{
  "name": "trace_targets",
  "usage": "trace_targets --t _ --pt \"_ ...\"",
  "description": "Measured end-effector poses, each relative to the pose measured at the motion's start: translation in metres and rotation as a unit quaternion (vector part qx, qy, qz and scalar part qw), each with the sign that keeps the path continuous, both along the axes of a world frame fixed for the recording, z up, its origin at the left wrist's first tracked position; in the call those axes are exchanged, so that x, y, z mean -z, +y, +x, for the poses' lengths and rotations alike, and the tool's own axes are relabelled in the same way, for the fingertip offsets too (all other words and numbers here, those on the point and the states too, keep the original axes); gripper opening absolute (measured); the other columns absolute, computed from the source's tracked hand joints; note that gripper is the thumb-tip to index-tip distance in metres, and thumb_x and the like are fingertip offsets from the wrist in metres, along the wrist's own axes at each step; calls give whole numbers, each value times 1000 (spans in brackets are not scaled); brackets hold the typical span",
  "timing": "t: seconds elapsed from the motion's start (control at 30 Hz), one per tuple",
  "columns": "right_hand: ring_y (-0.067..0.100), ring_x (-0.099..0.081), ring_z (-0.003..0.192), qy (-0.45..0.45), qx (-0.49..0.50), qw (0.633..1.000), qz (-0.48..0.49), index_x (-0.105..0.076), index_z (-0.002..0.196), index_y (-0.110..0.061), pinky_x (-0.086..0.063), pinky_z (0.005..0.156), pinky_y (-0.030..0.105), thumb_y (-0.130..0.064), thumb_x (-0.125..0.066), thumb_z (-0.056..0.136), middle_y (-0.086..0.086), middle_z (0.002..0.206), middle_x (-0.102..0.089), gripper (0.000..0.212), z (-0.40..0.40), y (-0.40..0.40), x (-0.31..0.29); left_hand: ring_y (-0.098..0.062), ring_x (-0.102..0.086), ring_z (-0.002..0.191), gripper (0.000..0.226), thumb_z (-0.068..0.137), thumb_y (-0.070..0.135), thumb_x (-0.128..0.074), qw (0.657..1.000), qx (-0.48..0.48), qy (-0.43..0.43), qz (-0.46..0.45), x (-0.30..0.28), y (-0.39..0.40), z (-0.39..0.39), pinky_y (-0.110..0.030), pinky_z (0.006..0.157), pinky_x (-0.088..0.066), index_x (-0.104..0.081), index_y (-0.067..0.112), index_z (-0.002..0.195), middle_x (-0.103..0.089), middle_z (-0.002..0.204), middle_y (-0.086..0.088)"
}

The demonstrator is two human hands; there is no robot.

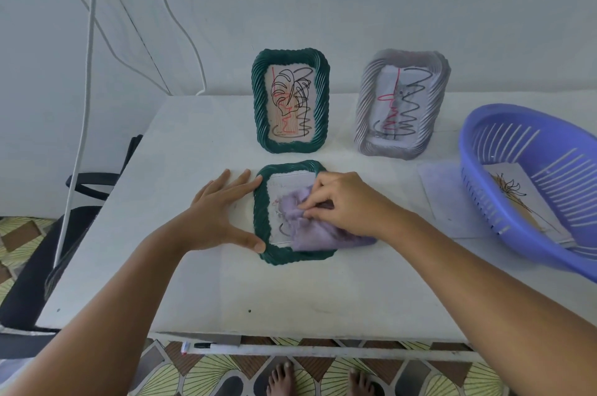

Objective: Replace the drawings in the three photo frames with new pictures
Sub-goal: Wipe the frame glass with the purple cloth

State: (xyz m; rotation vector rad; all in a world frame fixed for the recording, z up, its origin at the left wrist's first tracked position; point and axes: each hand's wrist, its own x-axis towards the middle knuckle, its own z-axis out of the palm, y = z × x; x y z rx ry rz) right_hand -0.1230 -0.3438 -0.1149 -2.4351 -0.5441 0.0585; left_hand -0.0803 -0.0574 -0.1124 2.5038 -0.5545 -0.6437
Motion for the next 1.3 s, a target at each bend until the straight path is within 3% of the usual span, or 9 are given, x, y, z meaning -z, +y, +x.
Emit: trace_targets --t 0.13,0.27,0.33,0.5,0.7,0.9,1.1,1.3 --pt "4 -59 87 45 -42 998 -23 -80 99 -38 -49 83 30 -40 -79 86 -15 92 -60 14 -9 -21 -10 2 20 150 128 48 75 -85 1000 -1 2 -3 1 1 0 -41 124 8 -13 60 153 2 162 36" --pt "10 -60 84 -29 6 999 -34 -81 100 -34 -50 84 39 -39 -76 88 -9 92 -62 14 4 -3 -5 2 19 150 128 48 76 -84 1000 2 -3 0 2 1 1 -42 125 8 -13 61 153 1 162 36" --pt "12 -61 86 -22 22 1000 -2 -82 102 -29 -51 83 40 -36 -76 88 -7 93 -62 16 4 8 0 3 18 150 127 48 75 -85 1000 0 -2 -2 1 1 0 -41 125 7 -14 62 152 1 162 37" --pt "1 -59 86 54 -61 997 -6 -81 100 -34 -48 81 22 -34 -80 86 -17 91 -59 14 -12 -12 -6 2 19 150 128 48 75 -85 1000 1 -4 -4 2 2 0 -41 125 8 -13 61 153 1 162 36" --pt "13 -60 84 -19 14 1000 -10 -82 102 -30 -51 82 38 -38 -75 89 -8 93 -61 17 5 7 -1 2 18 151 127 48 74 -86 1000 2 -6 0 2 1 1 -41 125 7 -14 62 152 1 162 36" --pt "1 -57 86 51 -64 997 4 -82 100 -31 -47 81 21 -33 -79 87 -14 92 -59 14 -11 -7 -6 4 17 150 127 47 72 -88 1000 -5 -7 -14 3 2 0 -38 125 7 -17 62 151 -2 162 37" --pt "12 -60 86 -23 13 1000 3 -82 102 -30 -51 82 38 -37 -74 90 -7 94 -62 16 4 11 2 3 17 150 126 49 70 -88 1000 -2 -5 -4 0 0 -1 -39 125 6 -16 61 152 -1 161 37" --pt "-4 -58 88 57 -80 995 -2 -82 100 -31 -46 82 18 -32 -80 86 -20 91 -58 14 -11 -8 -7 3 20 150 127 49 75 -86 1000 3 -4 -6 3 2 1 -39 125 9 -14 61 152 0 162 37"
